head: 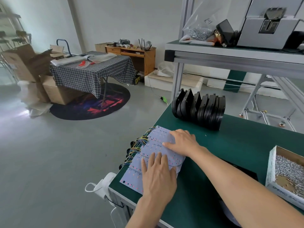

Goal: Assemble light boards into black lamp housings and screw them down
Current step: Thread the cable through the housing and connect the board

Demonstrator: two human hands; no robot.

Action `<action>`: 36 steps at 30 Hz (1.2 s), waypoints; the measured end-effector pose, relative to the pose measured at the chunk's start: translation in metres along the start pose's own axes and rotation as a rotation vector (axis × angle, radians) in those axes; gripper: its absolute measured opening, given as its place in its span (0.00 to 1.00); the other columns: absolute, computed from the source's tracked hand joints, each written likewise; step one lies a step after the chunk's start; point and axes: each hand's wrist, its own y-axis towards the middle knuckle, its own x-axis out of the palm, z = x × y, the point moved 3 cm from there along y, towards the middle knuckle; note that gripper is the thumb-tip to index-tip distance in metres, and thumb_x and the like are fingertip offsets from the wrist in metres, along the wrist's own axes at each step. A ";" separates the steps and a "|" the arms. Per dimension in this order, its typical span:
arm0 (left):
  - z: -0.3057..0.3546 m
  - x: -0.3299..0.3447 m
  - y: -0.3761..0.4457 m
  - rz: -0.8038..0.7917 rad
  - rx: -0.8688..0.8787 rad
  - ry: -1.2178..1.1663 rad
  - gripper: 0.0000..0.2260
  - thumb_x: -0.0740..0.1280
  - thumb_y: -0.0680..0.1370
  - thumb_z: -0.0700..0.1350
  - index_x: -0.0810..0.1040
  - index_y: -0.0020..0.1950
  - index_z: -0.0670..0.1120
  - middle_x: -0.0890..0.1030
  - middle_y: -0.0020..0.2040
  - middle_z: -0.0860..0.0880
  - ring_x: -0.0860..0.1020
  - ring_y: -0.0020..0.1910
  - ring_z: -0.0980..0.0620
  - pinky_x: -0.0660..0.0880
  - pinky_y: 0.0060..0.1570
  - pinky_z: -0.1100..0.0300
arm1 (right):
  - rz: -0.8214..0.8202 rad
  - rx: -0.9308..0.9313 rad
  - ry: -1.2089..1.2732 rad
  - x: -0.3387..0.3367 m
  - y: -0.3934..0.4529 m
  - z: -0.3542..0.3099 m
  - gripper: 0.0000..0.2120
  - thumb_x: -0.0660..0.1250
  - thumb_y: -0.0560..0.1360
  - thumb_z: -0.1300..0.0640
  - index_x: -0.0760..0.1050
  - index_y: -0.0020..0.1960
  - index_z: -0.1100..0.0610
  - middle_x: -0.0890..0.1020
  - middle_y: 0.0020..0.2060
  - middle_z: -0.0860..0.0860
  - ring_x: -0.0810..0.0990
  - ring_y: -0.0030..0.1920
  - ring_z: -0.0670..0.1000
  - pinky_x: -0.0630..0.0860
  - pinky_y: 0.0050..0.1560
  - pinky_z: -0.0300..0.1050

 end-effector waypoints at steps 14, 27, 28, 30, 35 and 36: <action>-0.003 -0.004 0.005 0.054 -0.034 -0.077 0.17 0.58 0.85 0.54 0.74 0.71 0.51 0.68 0.78 0.53 0.62 0.79 0.51 0.49 0.80 0.45 | 0.184 -0.051 0.164 -0.043 0.008 -0.022 0.37 0.71 0.68 0.27 0.81 0.57 0.61 0.86 0.53 0.57 0.83 0.54 0.59 0.79 0.56 0.55; -0.074 -0.076 0.014 0.609 -0.343 -0.563 0.12 0.69 0.79 0.43 0.79 0.63 0.48 0.81 0.49 0.54 0.81 0.45 0.54 0.70 0.47 0.58 | 0.220 -0.153 1.289 -0.125 -0.020 -0.077 0.32 0.76 0.66 0.31 0.81 0.40 0.62 0.84 0.40 0.63 0.80 0.40 0.52 0.81 0.52 0.54; -0.083 -0.080 0.015 0.614 -0.396 -0.577 0.16 0.69 0.80 0.46 0.76 0.67 0.48 0.81 0.47 0.57 0.80 0.43 0.56 0.69 0.48 0.57 | 0.242 -0.185 1.345 -0.138 -0.032 -0.075 0.32 0.77 0.66 0.32 0.83 0.44 0.64 0.86 0.45 0.62 0.82 0.42 0.52 0.82 0.55 0.55; -0.096 -0.088 0.017 0.616 -0.461 -0.596 0.23 0.69 0.79 0.51 0.70 0.73 0.49 0.80 0.43 0.62 0.78 0.42 0.59 0.68 0.51 0.54 | 0.292 -0.265 1.442 -0.165 -0.061 -0.067 0.30 0.76 0.67 0.34 0.86 0.52 0.61 0.87 0.50 0.61 0.84 0.47 0.53 0.82 0.54 0.53; -0.104 -0.098 0.034 0.519 -0.466 -0.611 0.40 0.69 0.79 0.58 0.53 0.82 0.47 0.83 0.32 0.54 0.82 0.48 0.43 0.75 0.57 0.45 | 0.448 -0.440 1.615 -0.217 -0.143 -0.035 0.29 0.78 0.63 0.31 0.87 0.57 0.48 0.86 0.54 0.55 0.84 0.56 0.58 0.81 0.51 0.47; -0.103 -0.099 0.037 0.501 -0.457 -0.600 0.40 0.69 0.79 0.59 0.52 0.82 0.47 0.83 0.30 0.53 0.83 0.46 0.43 0.76 0.56 0.45 | 0.479 -0.474 1.636 -0.223 -0.156 -0.027 0.28 0.77 0.64 0.31 0.86 0.58 0.47 0.86 0.55 0.53 0.83 0.57 0.59 0.80 0.54 0.49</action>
